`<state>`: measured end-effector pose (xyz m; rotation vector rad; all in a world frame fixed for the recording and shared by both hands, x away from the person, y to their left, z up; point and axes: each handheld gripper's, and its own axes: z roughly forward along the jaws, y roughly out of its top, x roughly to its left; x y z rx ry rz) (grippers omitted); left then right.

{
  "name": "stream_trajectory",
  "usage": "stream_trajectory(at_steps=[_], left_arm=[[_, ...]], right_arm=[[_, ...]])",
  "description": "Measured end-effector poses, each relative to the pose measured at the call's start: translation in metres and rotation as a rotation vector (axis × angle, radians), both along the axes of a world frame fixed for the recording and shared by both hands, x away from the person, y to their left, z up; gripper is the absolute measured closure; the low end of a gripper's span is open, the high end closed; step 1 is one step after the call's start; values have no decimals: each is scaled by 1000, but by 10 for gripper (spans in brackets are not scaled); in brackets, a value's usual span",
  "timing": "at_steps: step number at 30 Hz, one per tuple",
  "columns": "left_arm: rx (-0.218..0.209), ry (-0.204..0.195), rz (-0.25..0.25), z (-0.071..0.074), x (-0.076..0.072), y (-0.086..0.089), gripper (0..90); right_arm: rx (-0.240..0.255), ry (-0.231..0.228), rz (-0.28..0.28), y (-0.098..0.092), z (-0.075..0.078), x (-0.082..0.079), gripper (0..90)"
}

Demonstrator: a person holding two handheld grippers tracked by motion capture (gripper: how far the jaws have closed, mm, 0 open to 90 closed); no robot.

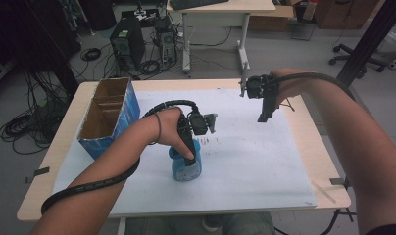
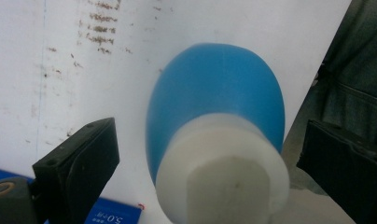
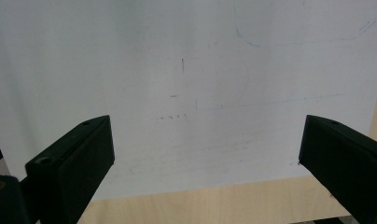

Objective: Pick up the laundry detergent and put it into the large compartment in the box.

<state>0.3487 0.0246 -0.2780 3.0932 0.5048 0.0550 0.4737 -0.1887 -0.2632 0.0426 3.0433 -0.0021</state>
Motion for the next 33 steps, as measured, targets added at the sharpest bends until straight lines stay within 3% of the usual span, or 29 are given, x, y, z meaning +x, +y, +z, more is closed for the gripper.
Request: stream_trajectory(at_steps=[10,11,33], left_arm=[[7,-10,0,-3,0,-1,59],[10,-25,-2,-3,0,-1,60],[20,-31,15,-9,0,-1,123]], right_arm=[[1,0,-2,1,-3,1,32],[0,0,0,1,-3,2,32],[7,-6,-4,0,-5,1,36]])
